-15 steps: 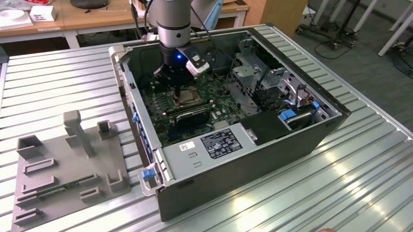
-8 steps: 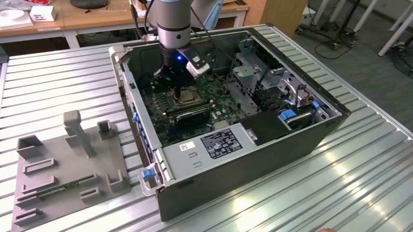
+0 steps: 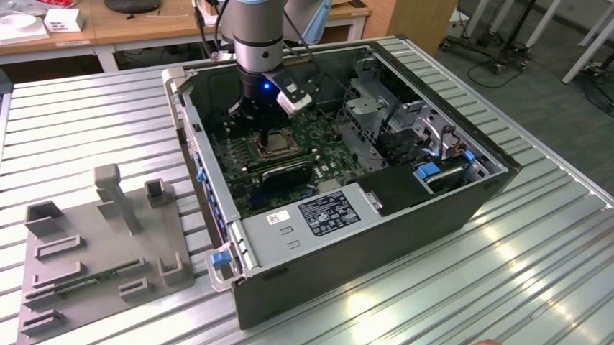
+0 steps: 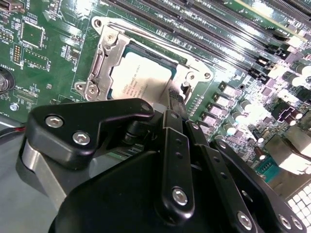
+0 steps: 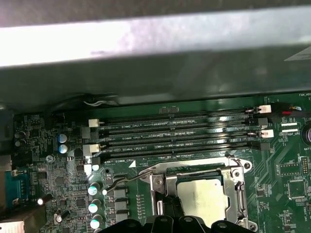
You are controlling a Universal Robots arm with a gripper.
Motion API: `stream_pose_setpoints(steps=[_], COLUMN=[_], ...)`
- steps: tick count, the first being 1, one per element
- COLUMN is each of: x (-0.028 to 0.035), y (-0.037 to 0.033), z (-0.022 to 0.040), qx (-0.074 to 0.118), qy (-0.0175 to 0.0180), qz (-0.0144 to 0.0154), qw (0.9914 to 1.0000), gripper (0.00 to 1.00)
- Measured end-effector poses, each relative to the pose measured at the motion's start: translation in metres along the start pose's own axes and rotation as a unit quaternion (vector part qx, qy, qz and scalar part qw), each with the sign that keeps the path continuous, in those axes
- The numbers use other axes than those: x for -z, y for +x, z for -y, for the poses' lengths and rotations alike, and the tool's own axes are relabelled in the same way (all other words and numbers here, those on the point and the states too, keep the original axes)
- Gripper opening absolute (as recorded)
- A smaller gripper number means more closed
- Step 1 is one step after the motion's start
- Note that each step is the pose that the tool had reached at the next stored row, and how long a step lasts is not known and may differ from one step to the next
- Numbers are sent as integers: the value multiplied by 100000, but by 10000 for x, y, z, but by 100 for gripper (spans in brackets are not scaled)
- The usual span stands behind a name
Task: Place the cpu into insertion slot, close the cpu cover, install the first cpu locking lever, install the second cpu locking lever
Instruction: 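Close the cpu cover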
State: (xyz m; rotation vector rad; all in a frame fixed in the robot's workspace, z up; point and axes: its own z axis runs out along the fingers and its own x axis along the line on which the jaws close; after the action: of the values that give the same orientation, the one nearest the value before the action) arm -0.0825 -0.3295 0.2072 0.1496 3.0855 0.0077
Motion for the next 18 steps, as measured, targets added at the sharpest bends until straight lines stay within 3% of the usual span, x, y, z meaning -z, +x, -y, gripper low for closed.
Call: stream_pose_setpoints(steps=[18], x=[-46], y=[11], z=[5], qx=[94], qy=[-7], qz=[8], qw=[100000], gripper=[11])
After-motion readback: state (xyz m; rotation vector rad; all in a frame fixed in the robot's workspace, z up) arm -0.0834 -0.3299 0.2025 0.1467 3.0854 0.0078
